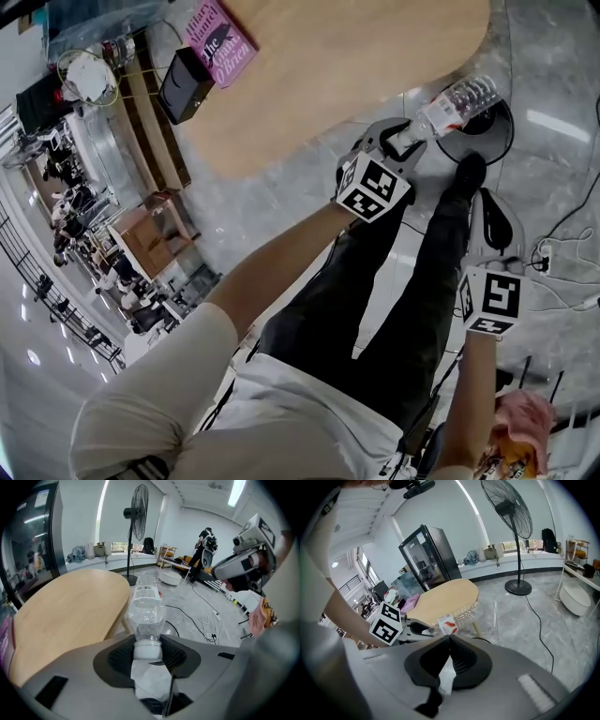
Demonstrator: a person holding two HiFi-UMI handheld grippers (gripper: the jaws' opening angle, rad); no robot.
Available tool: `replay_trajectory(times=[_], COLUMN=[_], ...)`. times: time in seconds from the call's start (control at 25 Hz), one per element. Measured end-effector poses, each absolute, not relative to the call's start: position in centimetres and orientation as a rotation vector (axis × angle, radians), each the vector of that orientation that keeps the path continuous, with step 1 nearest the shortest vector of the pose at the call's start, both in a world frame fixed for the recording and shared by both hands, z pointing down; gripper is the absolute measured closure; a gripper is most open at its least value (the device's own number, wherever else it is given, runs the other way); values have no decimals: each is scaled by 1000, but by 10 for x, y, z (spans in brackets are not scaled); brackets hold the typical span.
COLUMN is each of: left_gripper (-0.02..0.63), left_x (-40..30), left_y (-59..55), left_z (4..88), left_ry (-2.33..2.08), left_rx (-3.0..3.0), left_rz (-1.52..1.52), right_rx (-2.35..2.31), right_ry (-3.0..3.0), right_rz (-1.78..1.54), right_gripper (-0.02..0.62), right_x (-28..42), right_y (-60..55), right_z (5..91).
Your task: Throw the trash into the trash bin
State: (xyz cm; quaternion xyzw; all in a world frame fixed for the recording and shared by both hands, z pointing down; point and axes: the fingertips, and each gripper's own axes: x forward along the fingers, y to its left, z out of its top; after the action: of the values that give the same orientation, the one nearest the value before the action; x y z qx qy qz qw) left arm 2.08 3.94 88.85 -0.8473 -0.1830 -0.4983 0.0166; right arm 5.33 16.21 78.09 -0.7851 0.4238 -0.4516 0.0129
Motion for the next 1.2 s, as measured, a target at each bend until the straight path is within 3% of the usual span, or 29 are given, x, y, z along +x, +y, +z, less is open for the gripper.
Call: replay_trajectory(times=[0.72,1.2], left_gripper=[448,448], left_x=[-51,-54], left_y=[71,79], left_z=[989,1043], left_ry=[-632,-552], left_rx=[-2297,-2130], left_rz=[-1833,-1983], right_rx=[-2424,-2396], right_ry=[1299,1295], right_rz=[-1468,-1503], right_gripper=[584,584], right_x=[53,49], right_y=[200,205], right_z=[838,871])
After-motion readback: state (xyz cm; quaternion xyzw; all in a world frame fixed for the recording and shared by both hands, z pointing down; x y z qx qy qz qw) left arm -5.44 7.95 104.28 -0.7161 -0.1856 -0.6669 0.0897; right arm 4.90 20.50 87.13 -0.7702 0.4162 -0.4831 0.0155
